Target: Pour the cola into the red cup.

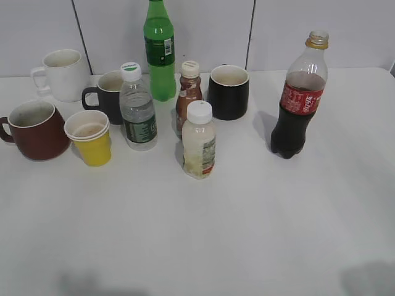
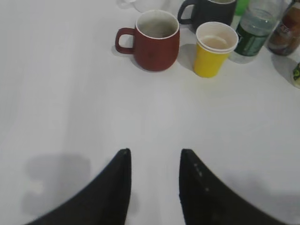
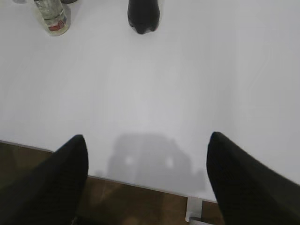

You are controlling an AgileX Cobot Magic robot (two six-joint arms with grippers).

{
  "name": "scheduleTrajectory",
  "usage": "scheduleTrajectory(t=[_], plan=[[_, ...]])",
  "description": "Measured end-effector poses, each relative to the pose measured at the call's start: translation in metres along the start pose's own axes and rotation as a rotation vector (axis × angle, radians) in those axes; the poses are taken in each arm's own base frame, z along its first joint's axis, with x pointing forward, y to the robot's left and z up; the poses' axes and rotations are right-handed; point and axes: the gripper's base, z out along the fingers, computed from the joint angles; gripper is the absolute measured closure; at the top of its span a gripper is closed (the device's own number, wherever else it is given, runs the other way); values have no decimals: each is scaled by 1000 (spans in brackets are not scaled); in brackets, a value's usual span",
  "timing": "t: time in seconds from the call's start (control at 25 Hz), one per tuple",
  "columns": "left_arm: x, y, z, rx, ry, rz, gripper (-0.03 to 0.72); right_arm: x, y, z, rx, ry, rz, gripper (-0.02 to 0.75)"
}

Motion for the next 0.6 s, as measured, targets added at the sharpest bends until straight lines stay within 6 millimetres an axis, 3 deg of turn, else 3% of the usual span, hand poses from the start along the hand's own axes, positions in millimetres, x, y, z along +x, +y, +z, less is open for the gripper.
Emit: scheduleTrajectory(t=[0.28, 0.6], plan=[[14, 4, -23, -21, -166, -40, 441, 13, -2, -21, 79, -160, 64, 144], [15, 4, -24, -21, -170, -40, 444, 14, -1, -22, 80, -166, 69, 146]])
